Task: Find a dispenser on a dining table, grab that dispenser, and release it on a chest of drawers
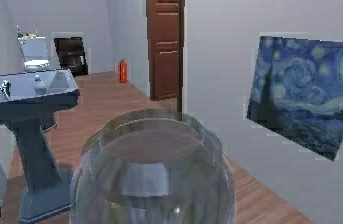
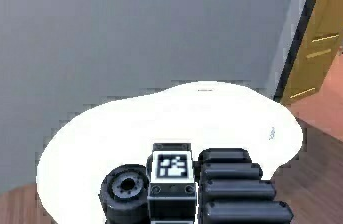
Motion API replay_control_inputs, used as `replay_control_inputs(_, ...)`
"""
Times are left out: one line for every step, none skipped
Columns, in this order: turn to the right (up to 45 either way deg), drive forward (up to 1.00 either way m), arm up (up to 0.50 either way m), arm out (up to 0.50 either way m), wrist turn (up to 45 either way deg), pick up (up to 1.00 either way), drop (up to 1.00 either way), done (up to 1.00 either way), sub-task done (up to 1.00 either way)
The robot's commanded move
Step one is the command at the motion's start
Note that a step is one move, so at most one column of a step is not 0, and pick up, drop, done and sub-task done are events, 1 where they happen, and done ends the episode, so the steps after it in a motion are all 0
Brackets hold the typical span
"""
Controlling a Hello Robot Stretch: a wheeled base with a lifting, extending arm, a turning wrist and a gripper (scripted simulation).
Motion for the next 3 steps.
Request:
replay_control_inputs(0.0, 1.00, 0.00, 0.00, 0.0, 0.00, 0.00, 0.00, 0.00)
replay_control_inputs(0.0, 0.50, 0.00, 0.00, 0.0, 0.00, 0.00, 0.00, 0.00)
replay_control_inputs(-15.0, 0.00, 0.00, 0.00, 0.0, 0.00, 0.00, 0.00, 0.00)
